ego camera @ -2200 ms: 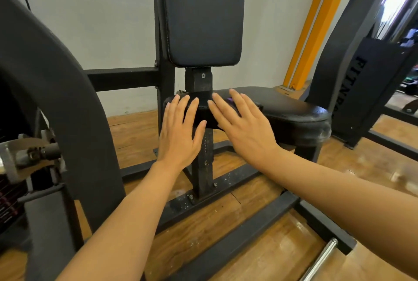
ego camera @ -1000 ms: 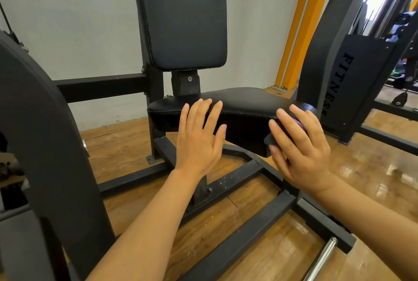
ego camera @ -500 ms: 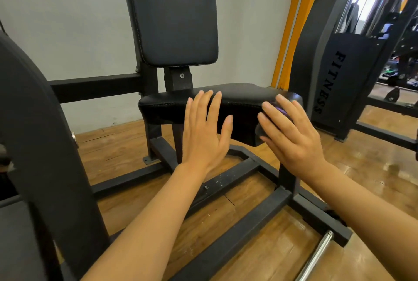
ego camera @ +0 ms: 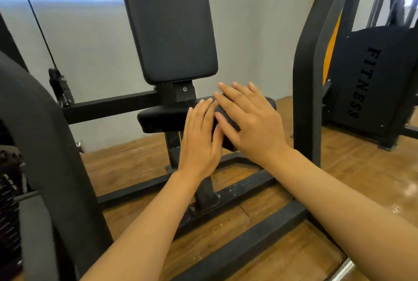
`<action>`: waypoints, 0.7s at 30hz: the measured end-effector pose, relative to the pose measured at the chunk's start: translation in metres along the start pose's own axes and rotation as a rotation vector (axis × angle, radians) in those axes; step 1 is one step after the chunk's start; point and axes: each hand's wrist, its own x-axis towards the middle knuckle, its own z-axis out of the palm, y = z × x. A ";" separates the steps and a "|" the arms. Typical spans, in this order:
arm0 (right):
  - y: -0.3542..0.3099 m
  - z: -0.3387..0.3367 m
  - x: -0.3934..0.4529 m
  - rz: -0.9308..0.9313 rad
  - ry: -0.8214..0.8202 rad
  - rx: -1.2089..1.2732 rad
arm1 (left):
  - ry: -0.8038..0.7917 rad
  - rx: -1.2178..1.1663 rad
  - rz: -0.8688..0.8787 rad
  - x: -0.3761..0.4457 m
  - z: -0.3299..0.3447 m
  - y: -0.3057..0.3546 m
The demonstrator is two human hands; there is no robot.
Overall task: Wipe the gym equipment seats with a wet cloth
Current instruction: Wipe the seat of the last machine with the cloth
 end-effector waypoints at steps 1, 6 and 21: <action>0.007 -0.001 -0.005 -0.055 0.004 0.029 | 0.005 0.003 -0.001 -0.001 0.000 0.000; 0.060 -0.002 -0.048 -0.314 0.027 0.136 | 0.016 0.056 -0.030 -0.005 0.000 0.008; 0.055 0.000 -0.024 -0.312 0.075 0.321 | 0.061 0.032 -0.079 -0.004 0.007 0.036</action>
